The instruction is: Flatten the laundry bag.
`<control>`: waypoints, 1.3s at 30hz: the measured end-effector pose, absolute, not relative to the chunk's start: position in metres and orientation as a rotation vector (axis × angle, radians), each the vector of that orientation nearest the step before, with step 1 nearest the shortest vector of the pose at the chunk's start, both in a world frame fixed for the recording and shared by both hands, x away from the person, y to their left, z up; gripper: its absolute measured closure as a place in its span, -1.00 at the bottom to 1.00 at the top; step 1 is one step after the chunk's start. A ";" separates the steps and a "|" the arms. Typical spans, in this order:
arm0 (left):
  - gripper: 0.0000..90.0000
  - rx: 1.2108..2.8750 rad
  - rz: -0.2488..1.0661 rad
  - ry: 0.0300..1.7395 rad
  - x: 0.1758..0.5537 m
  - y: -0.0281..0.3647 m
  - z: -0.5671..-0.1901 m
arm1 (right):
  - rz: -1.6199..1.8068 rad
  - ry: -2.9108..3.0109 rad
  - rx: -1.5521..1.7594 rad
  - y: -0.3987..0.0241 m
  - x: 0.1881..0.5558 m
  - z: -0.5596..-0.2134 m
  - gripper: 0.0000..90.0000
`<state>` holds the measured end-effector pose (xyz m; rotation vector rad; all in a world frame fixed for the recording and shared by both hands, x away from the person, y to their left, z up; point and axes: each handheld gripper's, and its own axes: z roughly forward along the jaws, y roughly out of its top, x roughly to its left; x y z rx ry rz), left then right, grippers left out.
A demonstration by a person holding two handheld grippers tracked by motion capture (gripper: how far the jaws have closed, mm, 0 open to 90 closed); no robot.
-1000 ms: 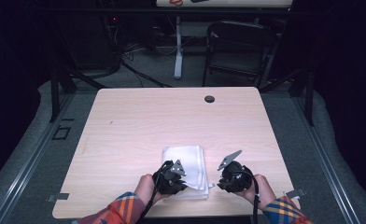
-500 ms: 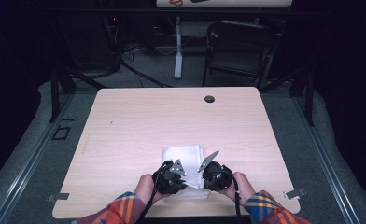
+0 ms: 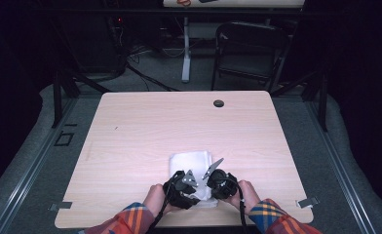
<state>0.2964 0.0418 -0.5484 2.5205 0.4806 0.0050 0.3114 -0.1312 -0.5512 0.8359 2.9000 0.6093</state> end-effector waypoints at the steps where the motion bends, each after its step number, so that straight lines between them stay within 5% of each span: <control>1: 0.31 2.519 0.013 0.479 0.296 0.040 -0.549 | 0.659 2.897 0.864 -0.131 0.311 -0.553 1.00; 13: 0.81 2.506 0.067 0.519 0.300 0.040 -0.549 | 0.650 2.904 0.866 -0.132 0.311 -0.553 1.00; 39: 0.92 2.413 0.154 0.632 0.303 0.054 -0.533 | 0.645 2.915 0.831 -0.136 0.313 -0.553 1.00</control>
